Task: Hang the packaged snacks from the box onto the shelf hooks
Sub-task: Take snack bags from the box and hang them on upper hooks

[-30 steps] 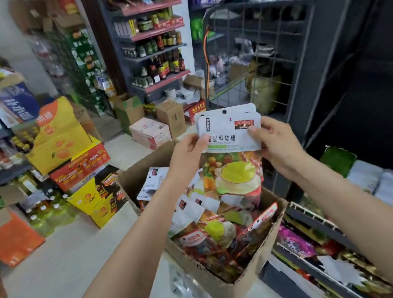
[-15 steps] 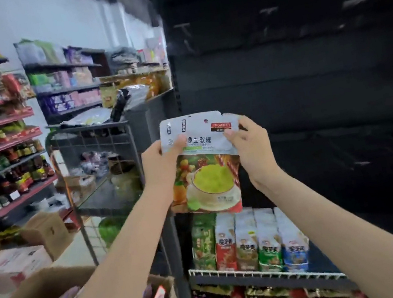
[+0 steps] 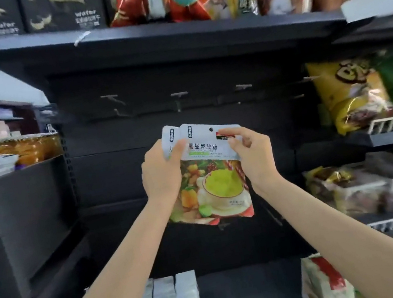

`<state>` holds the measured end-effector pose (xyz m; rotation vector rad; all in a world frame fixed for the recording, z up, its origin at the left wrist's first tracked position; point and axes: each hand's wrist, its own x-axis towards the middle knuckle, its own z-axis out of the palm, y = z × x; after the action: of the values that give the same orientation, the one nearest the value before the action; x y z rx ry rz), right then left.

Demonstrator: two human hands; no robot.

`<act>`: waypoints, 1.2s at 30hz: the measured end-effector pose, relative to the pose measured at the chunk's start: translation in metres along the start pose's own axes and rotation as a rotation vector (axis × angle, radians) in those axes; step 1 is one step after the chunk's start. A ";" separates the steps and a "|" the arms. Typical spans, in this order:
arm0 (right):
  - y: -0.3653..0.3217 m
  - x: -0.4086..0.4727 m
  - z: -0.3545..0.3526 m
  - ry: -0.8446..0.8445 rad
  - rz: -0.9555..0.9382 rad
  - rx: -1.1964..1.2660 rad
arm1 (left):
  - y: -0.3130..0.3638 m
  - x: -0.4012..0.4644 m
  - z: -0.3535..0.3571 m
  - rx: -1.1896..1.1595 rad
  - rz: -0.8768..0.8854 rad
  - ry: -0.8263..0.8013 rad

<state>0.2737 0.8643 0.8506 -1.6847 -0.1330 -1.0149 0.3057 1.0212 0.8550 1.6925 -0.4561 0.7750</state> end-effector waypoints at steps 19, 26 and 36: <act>0.066 0.150 -0.182 0.208 0.018 -0.012 | 0.087 0.010 0.192 0.590 0.243 0.204; 0.076 0.165 -0.188 0.235 0.040 -0.091 | 0.087 0.019 0.212 0.538 0.226 0.128; 0.097 0.176 -0.200 0.193 -0.018 -0.122 | 0.084 0.013 0.238 0.420 0.177 0.307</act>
<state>0.3277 0.5909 0.9024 -1.6872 0.0415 -1.2135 0.3200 0.7723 0.8942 1.8872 -0.2393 1.3097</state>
